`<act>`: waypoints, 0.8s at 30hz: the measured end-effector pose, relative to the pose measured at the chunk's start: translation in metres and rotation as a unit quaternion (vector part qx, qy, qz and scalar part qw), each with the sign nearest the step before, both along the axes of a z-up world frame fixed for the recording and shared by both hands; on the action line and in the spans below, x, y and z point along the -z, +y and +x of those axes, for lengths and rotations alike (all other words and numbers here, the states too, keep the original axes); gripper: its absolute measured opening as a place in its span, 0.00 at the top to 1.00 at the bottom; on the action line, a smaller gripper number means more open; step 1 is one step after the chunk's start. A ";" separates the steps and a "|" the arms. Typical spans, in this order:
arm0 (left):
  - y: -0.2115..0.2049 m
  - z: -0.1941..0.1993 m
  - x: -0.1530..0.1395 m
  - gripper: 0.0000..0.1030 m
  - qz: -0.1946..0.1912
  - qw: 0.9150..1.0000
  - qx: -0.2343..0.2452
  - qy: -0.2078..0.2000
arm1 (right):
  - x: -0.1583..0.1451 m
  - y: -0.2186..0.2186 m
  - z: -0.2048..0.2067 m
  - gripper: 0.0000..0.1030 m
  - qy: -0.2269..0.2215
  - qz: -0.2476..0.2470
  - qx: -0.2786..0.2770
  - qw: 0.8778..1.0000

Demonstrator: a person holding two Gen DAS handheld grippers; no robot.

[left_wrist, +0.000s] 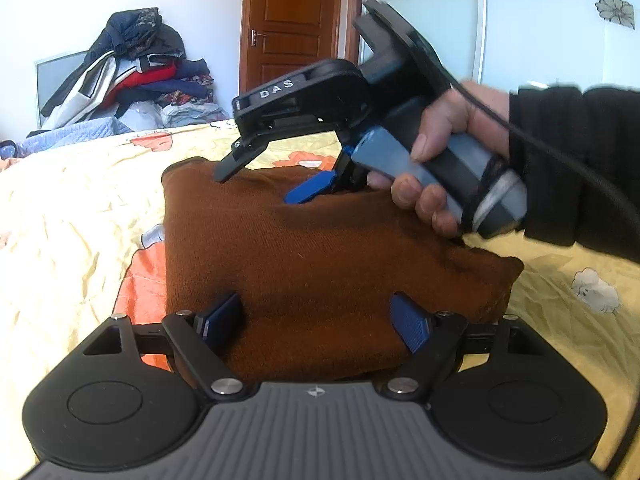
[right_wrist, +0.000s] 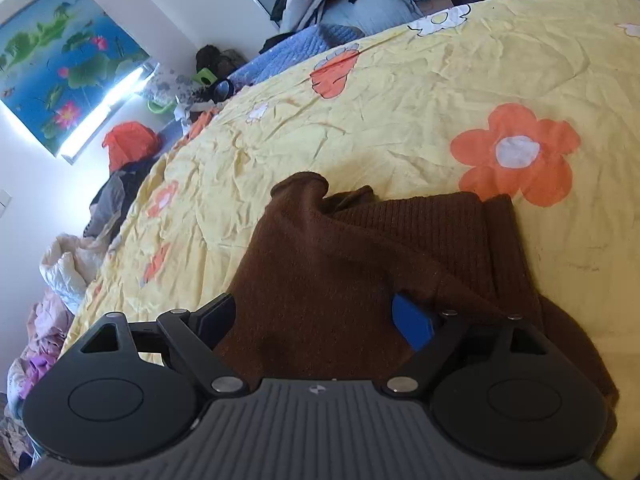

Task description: Fold small clothes

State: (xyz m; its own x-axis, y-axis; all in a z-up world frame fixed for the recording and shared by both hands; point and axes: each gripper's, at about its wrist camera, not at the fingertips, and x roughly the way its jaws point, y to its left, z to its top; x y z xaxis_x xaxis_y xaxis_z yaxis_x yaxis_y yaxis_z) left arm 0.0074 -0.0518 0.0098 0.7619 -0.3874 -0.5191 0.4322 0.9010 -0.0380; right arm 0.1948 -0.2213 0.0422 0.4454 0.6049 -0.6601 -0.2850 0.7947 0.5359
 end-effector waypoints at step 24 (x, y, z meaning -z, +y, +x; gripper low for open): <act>0.046 -0.039 -0.003 0.43 0.059 0.990 -0.130 0.005 | -0.026 -0.069 -0.157 0.22 -0.008 0.023 0.023 0.999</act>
